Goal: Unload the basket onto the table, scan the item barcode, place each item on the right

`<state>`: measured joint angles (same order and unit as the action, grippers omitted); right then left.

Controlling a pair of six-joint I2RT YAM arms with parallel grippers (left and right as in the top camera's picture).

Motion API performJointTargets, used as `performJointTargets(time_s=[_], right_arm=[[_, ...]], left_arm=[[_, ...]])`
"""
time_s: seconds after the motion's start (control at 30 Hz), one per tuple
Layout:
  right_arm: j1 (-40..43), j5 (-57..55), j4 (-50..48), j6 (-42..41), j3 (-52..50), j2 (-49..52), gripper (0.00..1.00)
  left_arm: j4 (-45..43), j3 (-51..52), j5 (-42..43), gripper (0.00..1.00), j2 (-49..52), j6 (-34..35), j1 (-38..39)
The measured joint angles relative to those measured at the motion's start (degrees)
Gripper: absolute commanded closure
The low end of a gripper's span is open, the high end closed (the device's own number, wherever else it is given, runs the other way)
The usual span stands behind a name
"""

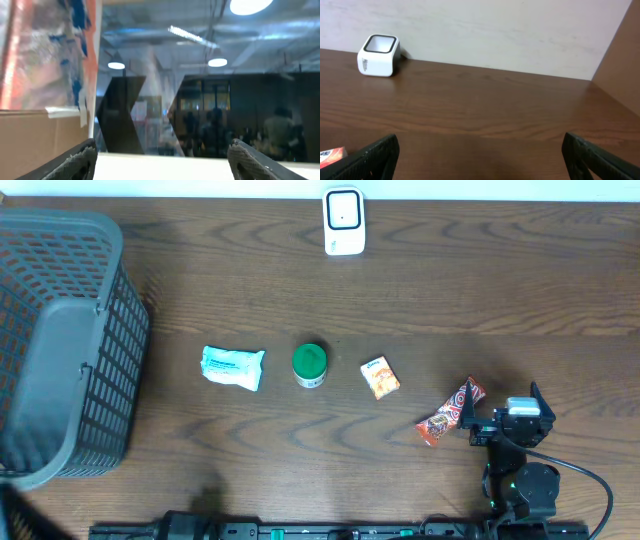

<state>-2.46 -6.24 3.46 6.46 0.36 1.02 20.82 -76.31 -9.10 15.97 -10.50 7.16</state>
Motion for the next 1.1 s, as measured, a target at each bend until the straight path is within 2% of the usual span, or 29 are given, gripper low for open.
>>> performJointTargets(time_s=[0.77, 1.1], right_arm=[[0.0, 0.0, -0.02, 0.0, 0.0, 0.0, 0.01], [0.0, 0.0, -0.02, 0.0, 0.0, 0.0, 0.01]], left_arm=[[0.83, 0.0, -1.14, 0.16, -13.44, 0.0, -0.07], [0.59, -0.04, -3.1, 0.16, -15.26, 0.0, -0.74]])
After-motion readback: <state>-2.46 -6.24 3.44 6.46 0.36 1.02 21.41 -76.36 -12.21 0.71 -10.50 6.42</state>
